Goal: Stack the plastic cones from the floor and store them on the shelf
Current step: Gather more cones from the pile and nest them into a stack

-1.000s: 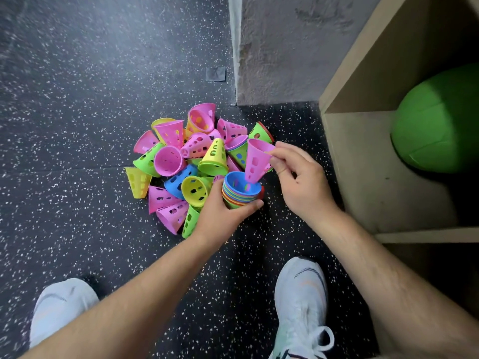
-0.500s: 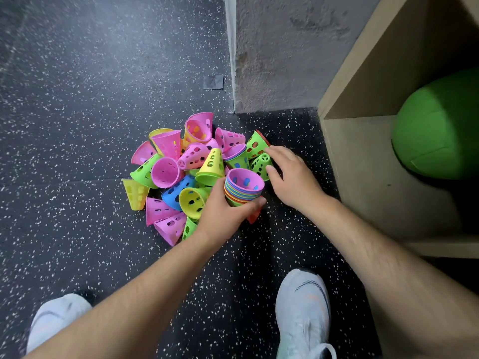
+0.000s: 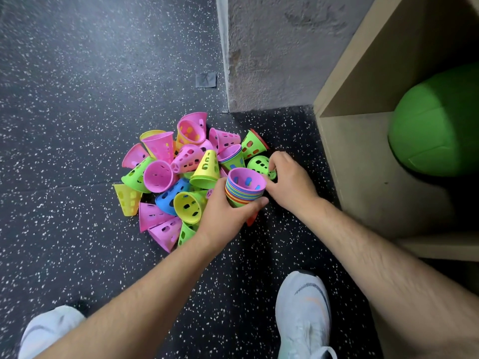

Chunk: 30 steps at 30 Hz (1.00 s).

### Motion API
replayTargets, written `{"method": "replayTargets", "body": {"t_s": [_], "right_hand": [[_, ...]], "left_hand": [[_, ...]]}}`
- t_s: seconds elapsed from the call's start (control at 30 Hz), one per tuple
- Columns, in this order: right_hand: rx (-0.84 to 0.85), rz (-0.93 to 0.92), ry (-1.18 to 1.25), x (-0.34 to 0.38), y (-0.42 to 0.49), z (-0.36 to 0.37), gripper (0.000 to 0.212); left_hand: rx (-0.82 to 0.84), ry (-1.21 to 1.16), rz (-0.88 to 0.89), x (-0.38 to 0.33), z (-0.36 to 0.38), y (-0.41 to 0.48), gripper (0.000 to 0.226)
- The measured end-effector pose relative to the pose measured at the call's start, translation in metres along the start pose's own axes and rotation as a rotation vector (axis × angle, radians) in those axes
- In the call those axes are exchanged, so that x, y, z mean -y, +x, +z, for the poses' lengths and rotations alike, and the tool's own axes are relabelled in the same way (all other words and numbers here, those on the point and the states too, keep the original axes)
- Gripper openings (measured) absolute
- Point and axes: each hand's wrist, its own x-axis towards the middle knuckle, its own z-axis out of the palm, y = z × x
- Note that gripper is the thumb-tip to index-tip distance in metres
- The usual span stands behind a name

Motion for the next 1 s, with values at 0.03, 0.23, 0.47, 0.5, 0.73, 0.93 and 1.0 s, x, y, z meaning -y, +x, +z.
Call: {"method": "replayTargets", "body": {"t_s": [0.03,0.23,0.47,0.5,0.73,0.93,1.0], "right_hand": [[0.007,0.032,0.012,0.001,-0.001,0.000,0.031],[0.272,0.155,-0.118,0.007,-0.003,-0.003,0.088],[0.255,0.143,-0.094,-0.004,-0.001,-0.003,0.032],[0.249,0.139,-0.082,-0.007,-0.002,-0.004,0.024],[-0.050,0.041,0.057,-0.012,-0.003,-0.025,0.008],[-0.295,-0.150,0.194,0.013,0.007,-0.069,0.011],[-0.274,-0.256,0.146,0.024,0.006,-0.072,0.012]], "left_hand": [[-0.002,-0.003,0.001,0.001,0.000,0.000,0.058],[0.013,-0.043,0.008,0.001,-0.004,-0.002,0.055],[0.002,-0.007,0.013,0.000,-0.006,-0.005,0.053],[0.004,-0.005,0.016,0.000,-0.006,-0.006,0.054],[0.007,0.004,0.027,-0.002,-0.003,-0.006,0.048],[-0.014,0.006,0.058,-0.011,-0.004,0.001,0.047],[-0.055,0.028,0.082,-0.015,-0.006,0.006,0.054]]}}
